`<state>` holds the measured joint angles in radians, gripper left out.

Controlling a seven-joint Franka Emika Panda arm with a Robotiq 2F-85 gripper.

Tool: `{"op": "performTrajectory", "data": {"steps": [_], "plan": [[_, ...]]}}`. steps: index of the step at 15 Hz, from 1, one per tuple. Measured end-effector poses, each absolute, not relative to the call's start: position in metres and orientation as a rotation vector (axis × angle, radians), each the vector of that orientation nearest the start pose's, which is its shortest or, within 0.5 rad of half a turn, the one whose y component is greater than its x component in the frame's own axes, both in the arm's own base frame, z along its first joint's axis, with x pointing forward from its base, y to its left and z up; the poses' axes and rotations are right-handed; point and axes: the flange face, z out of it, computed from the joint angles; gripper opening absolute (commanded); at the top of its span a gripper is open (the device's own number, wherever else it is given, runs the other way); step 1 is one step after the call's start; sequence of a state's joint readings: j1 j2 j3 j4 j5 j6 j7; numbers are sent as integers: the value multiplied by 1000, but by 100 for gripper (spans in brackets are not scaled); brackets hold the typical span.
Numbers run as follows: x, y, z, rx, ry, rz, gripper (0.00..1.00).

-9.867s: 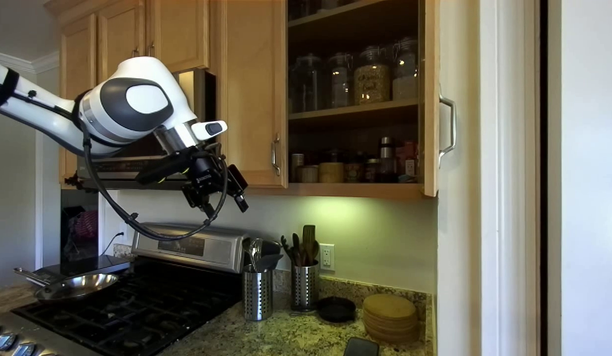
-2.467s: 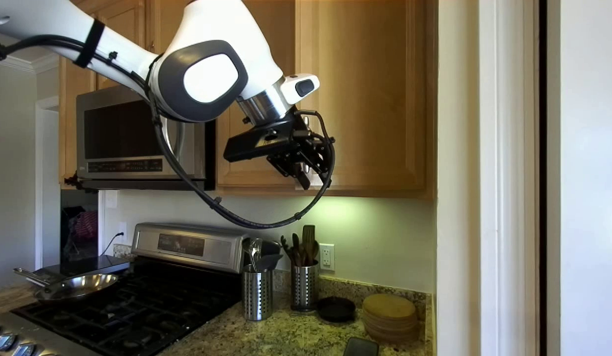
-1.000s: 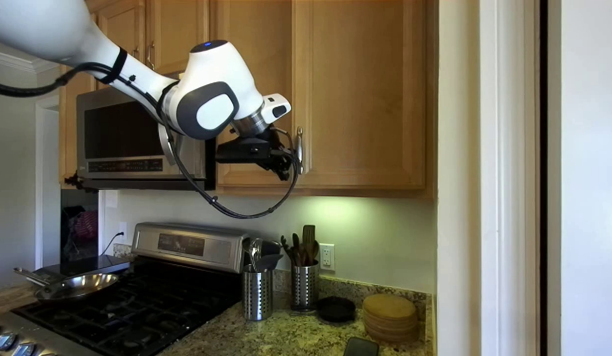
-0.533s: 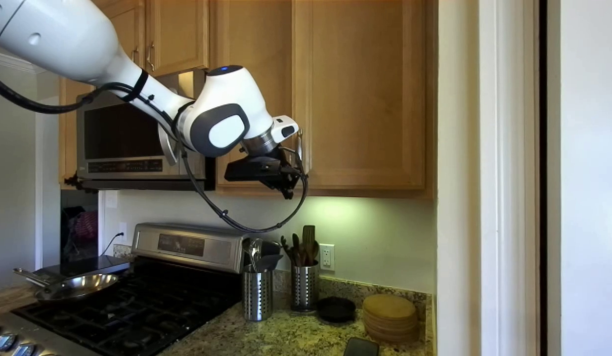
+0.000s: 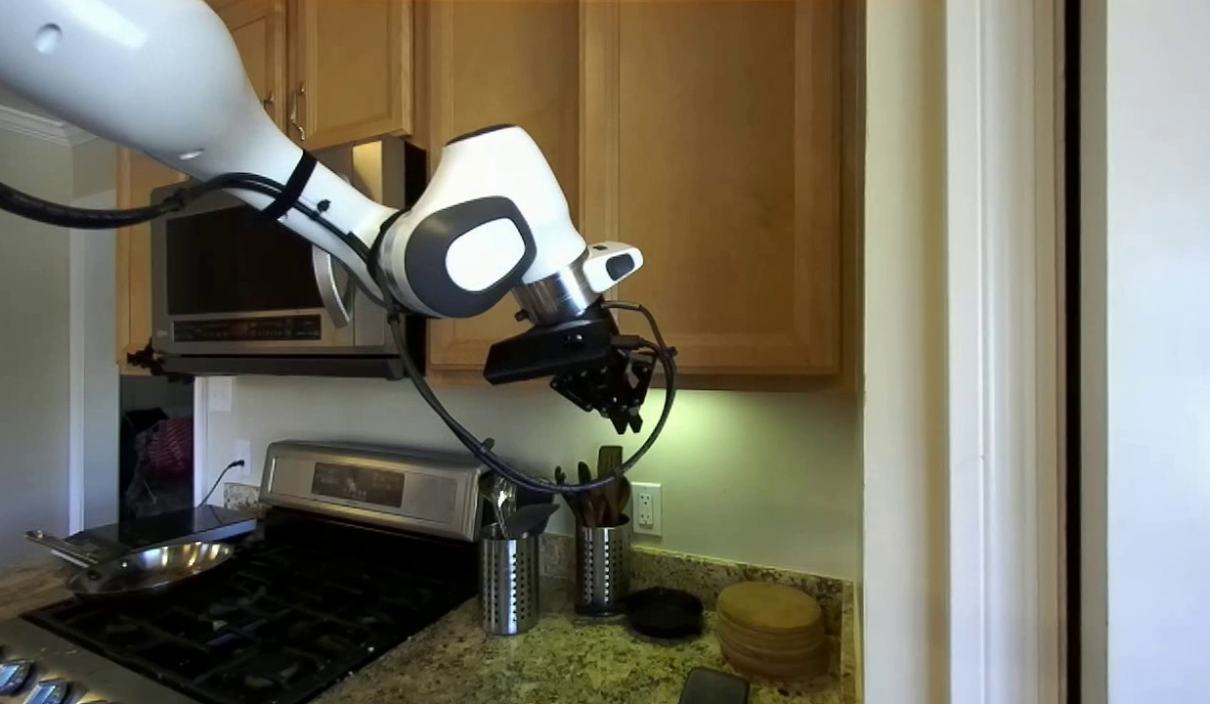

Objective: Pick the bottle on the counter, put it in the cupboard then close the cupboard

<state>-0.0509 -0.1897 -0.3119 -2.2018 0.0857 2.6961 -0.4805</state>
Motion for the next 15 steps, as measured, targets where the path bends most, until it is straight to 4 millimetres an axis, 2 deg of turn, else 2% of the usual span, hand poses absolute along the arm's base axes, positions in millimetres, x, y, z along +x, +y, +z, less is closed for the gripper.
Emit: {"op": "performTrajectory", "data": {"steps": [4, 7, 9, 11, 12, 15], "plan": [[495, -223, 553, -3107, 92, -1148, 75], [497, -222, 573, -3072, 147, -1253, 95], [501, -218, 588, -3042, 167, -1340, 100], [505, -211, 602, -3004, 191, -1425, 67], [507, -206, 608, -2985, 196, -1465, 65], [515, -191, 622, -2934, 195, -1563, 43]]}}
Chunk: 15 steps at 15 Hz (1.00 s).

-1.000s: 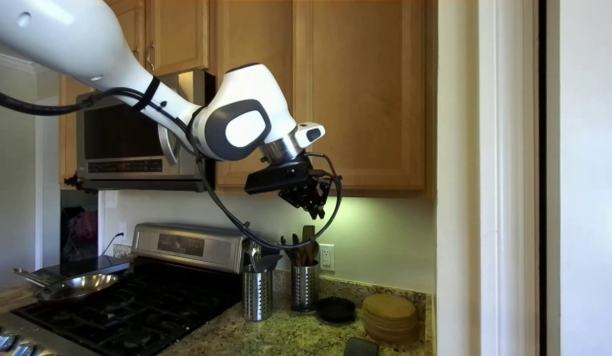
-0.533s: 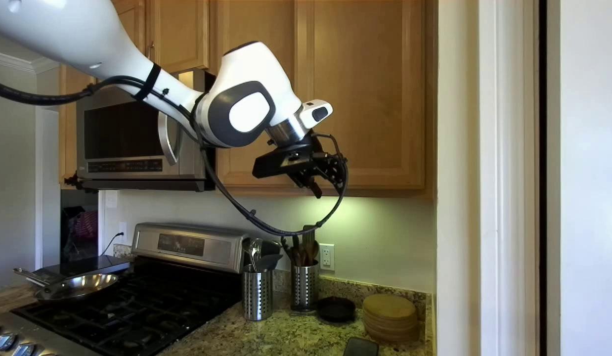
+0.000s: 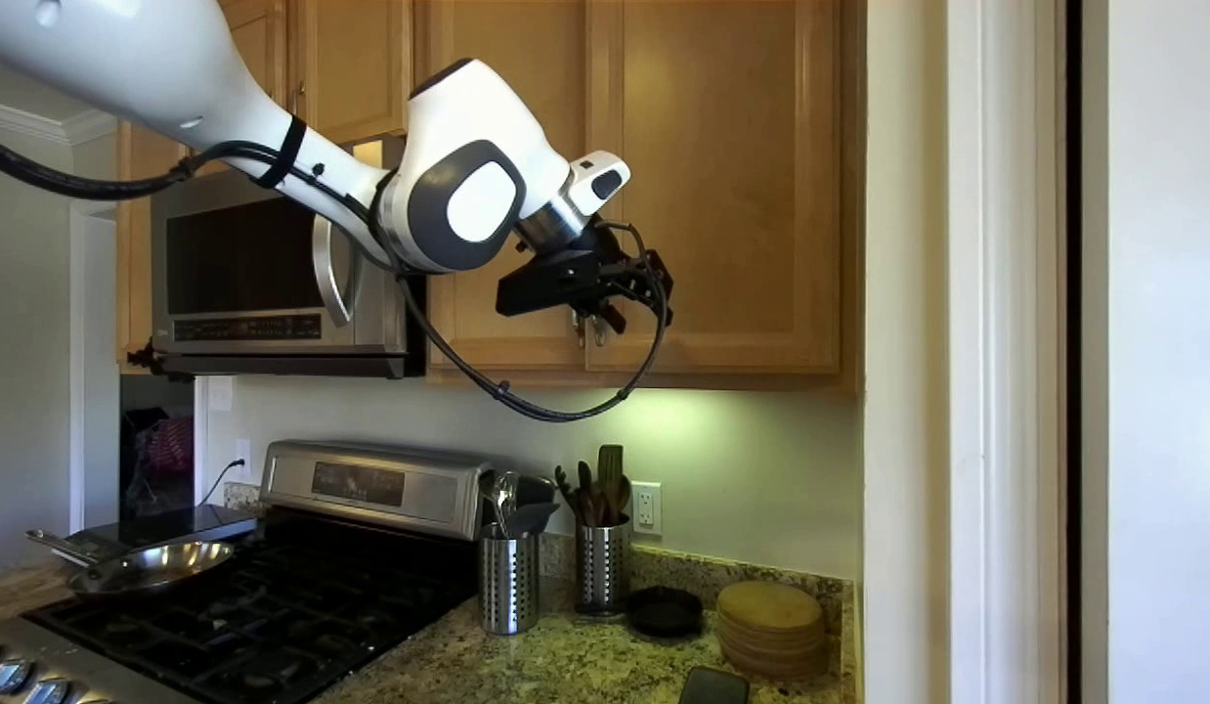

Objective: Pick the bottle on the counter, put it in the cupboard then close the cupboard

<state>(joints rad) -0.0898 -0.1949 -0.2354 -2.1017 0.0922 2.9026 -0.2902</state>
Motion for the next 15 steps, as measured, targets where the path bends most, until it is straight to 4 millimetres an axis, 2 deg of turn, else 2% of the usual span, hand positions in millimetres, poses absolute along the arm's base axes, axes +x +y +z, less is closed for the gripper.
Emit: {"op": "performTrajectory", "data": {"steps": [4, 6, 9, 15], "plan": [[530, -172, 630, -2893, 165, -1640, 16], [539, -165, 631, -2879, 150, -1668, 7], [554, -157, 634, -2856, 139, -1691, 4], [578, -138, 642, -2753, 175, -1739, 9]]}}
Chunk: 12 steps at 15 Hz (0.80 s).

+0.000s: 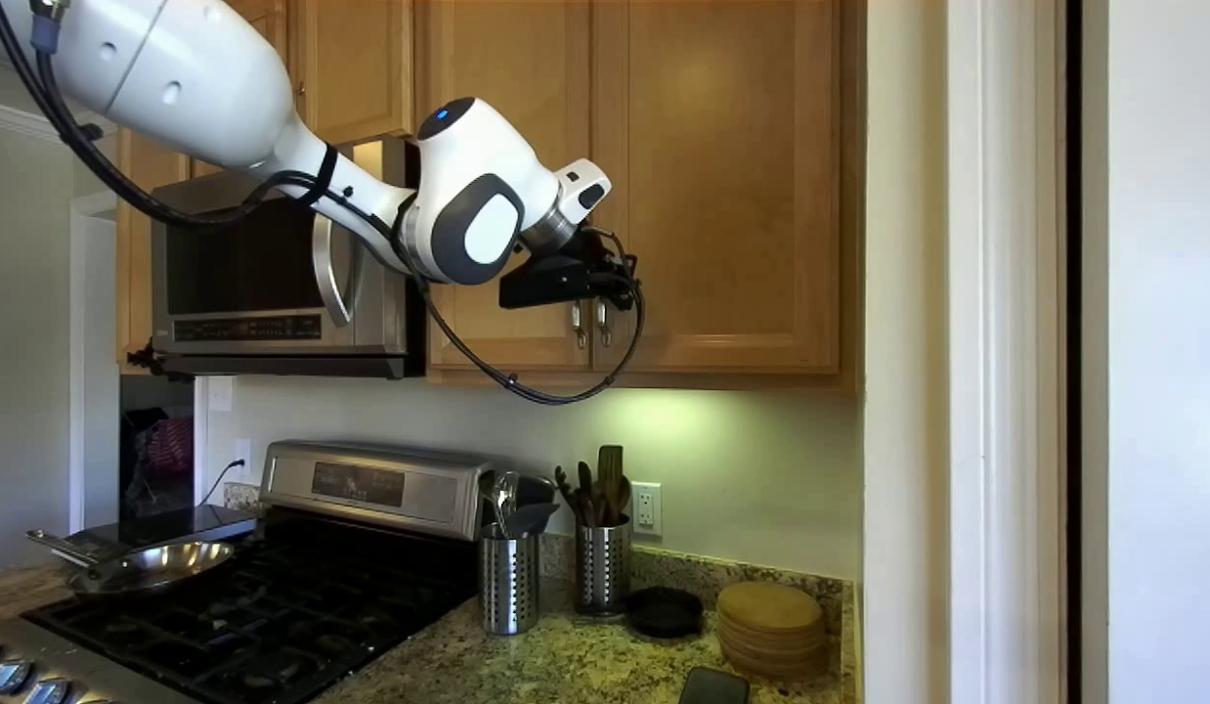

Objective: Pick the bottle on the counter, put it in the cupboard then close the cupboard

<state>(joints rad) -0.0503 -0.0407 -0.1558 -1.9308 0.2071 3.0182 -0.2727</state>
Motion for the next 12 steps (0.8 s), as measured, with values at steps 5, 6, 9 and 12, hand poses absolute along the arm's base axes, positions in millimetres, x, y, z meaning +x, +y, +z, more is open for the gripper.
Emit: {"op": "performTrajectory", "data": {"steps": [5, 6, 9, 12], "plan": [[596, -118, 651, -2715, 132, -1764, 7], [599, -117, 651, -2713, 129, -1768, 8], [605, -119, 651, -2720, 122, -1776, 8], [603, -135, 649, -2773, 103, -1797, 36]]}}
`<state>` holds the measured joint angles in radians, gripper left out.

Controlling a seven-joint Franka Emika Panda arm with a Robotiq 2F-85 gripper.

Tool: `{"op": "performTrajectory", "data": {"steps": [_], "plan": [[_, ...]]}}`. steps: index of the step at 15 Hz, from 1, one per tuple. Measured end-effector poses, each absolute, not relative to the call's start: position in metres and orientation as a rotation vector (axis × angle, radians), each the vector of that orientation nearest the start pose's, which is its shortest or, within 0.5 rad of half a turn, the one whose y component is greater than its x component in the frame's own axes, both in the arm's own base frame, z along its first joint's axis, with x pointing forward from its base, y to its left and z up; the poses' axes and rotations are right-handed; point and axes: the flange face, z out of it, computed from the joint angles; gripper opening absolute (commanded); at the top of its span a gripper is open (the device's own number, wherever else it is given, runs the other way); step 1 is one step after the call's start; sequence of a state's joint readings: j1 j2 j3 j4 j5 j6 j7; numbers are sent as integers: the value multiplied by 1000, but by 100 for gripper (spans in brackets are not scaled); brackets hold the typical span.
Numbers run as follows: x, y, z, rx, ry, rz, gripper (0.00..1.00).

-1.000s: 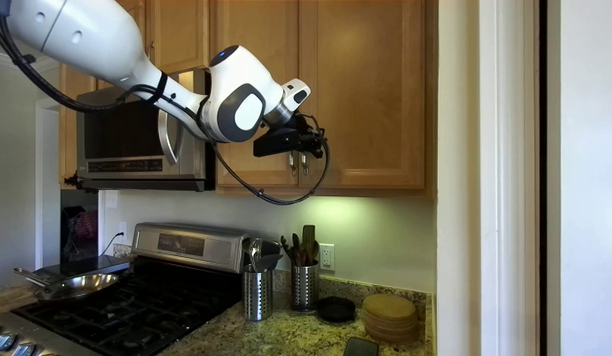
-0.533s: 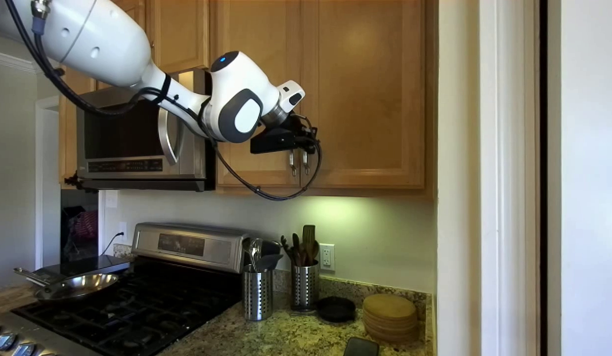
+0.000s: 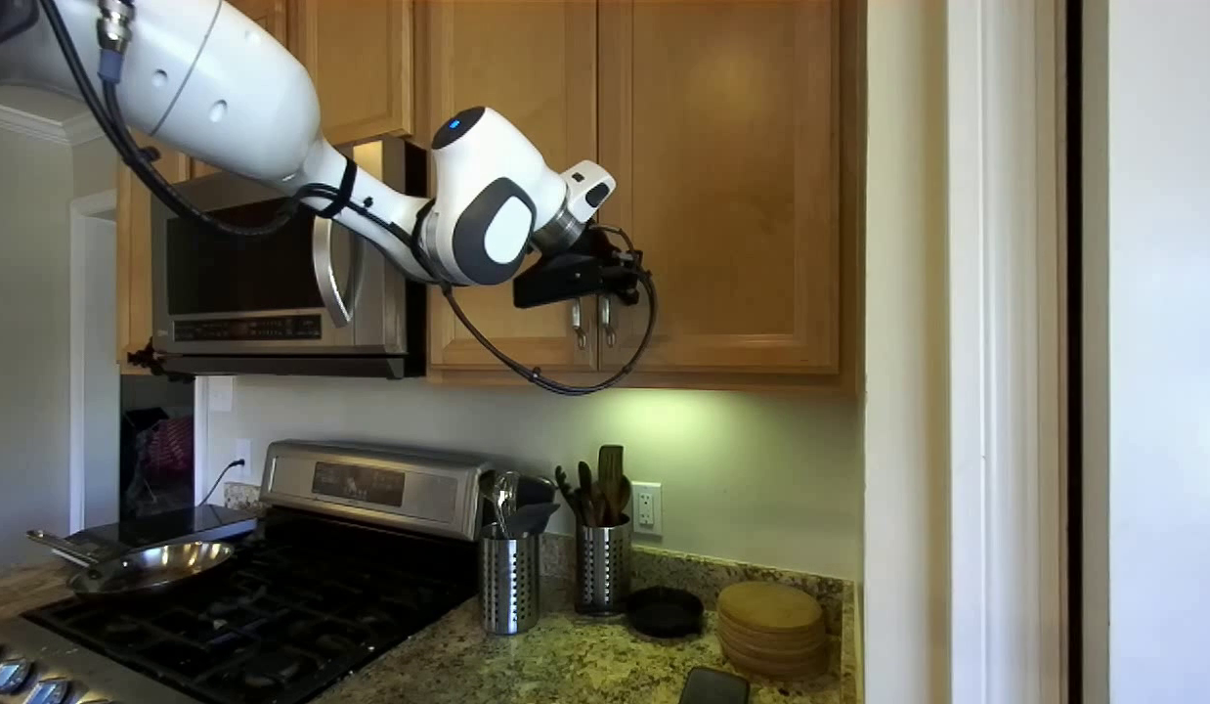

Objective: Pick the bottle on the counter, put it in the cupboard then close the cupboard

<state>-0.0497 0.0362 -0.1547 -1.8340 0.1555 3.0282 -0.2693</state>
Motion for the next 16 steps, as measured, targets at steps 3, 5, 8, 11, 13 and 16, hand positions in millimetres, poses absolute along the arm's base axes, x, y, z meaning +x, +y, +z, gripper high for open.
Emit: {"op": "performTrajectory", "data": {"steps": [3, 5, 8, 11, 13, 16], "plan": [[594, -166, 643, -2850, 102, -1830, 55], [585, -188, 628, -2919, 110, -1798, 68], [569, -212, 597, -3013, 154, -1652, 88], [550, -224, 571, -3086, 193, -1427, 100], [538, -230, 559, -3114, 219, -1298, 100], [531, -236, 553, -3128, 244, -1238, 100]]}}
